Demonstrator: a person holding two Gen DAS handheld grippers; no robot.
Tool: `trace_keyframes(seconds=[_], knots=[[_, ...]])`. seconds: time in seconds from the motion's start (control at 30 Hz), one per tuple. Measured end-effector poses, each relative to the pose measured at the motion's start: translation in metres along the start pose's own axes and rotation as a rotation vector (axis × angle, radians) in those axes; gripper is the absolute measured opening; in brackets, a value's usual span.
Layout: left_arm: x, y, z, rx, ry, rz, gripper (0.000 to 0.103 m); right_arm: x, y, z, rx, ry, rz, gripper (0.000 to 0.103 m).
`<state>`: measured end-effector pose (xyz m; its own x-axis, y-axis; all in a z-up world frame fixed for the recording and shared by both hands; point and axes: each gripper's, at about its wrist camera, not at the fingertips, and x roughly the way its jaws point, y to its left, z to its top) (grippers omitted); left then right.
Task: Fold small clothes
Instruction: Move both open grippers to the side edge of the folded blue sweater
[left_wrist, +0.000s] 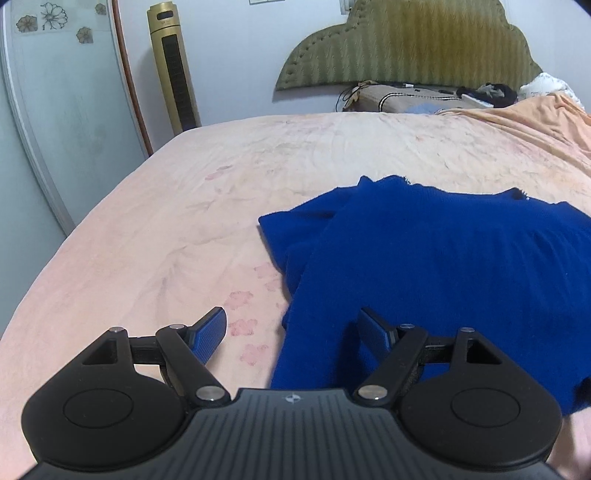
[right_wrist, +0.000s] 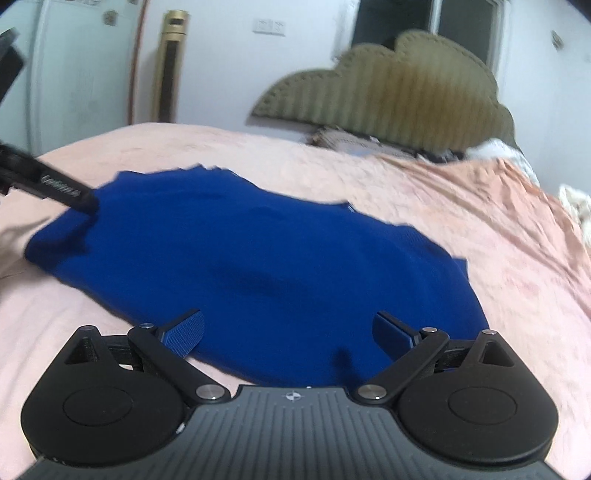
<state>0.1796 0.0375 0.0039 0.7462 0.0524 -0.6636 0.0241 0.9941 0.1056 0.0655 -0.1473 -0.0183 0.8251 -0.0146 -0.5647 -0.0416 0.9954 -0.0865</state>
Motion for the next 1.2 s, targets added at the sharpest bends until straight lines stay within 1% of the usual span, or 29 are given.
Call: trace_keyframes(seconds=[0.17,0.3,0.43,0.63,0.7,0.8,0.9,0.97,1.03,1.1,1.17,1.2], knots=[[0.003,0.001,-0.001,-0.015,0.021,-0.005,0.078,0.006,-0.013,0.002,0.069,0.013,0.002,0.101],[0.007,-0.001,-0.008,0.008,0.043,0.007,0.078,0.020,-0.015,-0.008,0.083,0.083,0.009,0.101],[0.009,-0.001,-0.013,0.007,0.059,0.005,0.078,0.020,-0.013,-0.012,0.091,0.082,0.014,0.103],[0.009,0.000,-0.011,0.015,0.060,0.001,0.079,0.024,-0.021,-0.014,0.140,0.100,0.061,0.103],[0.009,0.001,-0.010,0.024,0.057,-0.002,0.079,0.023,-0.020,-0.013,0.124,0.099,0.063,0.102],[0.008,0.005,-0.007,0.033,0.034,-0.004,0.079,0.013,-0.015,-0.008,0.106,0.055,0.039,0.099],[0.008,0.014,-0.001,0.019,0.012,0.004,0.079,-0.002,0.000,0.000,0.025,-0.011,0.045,0.099],[0.009,0.024,0.004,-0.013,0.002,-0.021,0.079,-0.010,0.017,0.005,-0.061,-0.048,0.050,0.099],[0.012,0.033,0.010,-0.042,0.011,-0.049,0.079,-0.017,0.035,0.007,-0.141,-0.077,0.055,0.099],[0.018,0.042,0.018,-0.066,0.025,-0.084,0.079,-0.021,0.053,0.008,-0.210,-0.092,0.079,0.099],[0.027,0.052,0.027,-0.085,0.049,-0.154,0.079,-0.023,0.069,0.010,-0.266,-0.097,0.113,0.098],[0.034,0.057,0.031,-0.098,0.074,-0.191,0.079,-0.023,0.078,0.010,-0.299,-0.099,0.128,0.097]])
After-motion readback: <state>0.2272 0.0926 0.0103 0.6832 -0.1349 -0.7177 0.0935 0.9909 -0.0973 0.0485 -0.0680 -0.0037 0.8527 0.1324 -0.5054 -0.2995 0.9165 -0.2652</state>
